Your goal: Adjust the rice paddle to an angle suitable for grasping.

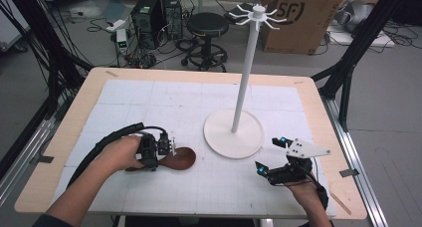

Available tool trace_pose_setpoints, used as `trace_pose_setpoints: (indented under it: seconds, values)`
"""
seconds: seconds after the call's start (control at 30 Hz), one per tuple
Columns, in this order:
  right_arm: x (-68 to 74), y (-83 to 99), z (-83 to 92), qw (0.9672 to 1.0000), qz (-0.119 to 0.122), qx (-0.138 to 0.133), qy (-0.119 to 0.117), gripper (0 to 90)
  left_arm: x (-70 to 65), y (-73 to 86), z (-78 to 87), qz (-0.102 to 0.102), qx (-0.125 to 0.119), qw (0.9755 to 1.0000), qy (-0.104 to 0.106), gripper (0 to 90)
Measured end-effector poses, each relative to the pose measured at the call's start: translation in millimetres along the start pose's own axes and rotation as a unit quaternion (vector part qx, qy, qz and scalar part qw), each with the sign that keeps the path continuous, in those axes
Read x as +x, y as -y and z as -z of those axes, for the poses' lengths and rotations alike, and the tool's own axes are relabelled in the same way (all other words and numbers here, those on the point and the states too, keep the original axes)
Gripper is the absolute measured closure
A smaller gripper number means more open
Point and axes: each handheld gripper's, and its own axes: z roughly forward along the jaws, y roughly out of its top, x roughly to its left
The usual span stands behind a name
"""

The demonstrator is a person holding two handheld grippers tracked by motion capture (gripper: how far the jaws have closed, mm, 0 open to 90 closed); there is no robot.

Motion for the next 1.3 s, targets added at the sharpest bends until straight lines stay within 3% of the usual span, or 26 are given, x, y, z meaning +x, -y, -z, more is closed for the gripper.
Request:
trace_pose_setpoints:
  seconds: [0.5,0.77,0.93,1.3]
  values:
    - [0.8,-0.1,-0.2,1.0,0.0,0.0,-0.002,1.0,-0.8,1.6,1.0,-0.006,-0.006,1.0,-0.002,79.0]
    - [-1.3,1.4,1.1,1.0,-0.002,-0.001,0.001,1.0,-6.3,-0.7,13.9,-0.015,-0.059,0.9981,0.011,78.9]
    - [-0.6,1.0,0.7,1.0,-0.003,0.0,0.001,1.0,-11.4,-3.9,20.7,-0.016,-0.074,0.997,0.013,78.9]
    - [-1.4,-0.7,2.2,1.0,-0.001,-0.005,0.002,1.0,-26.6,-32.4,32.7,-0.043,-0.118,0.9918,0.021,78.8]
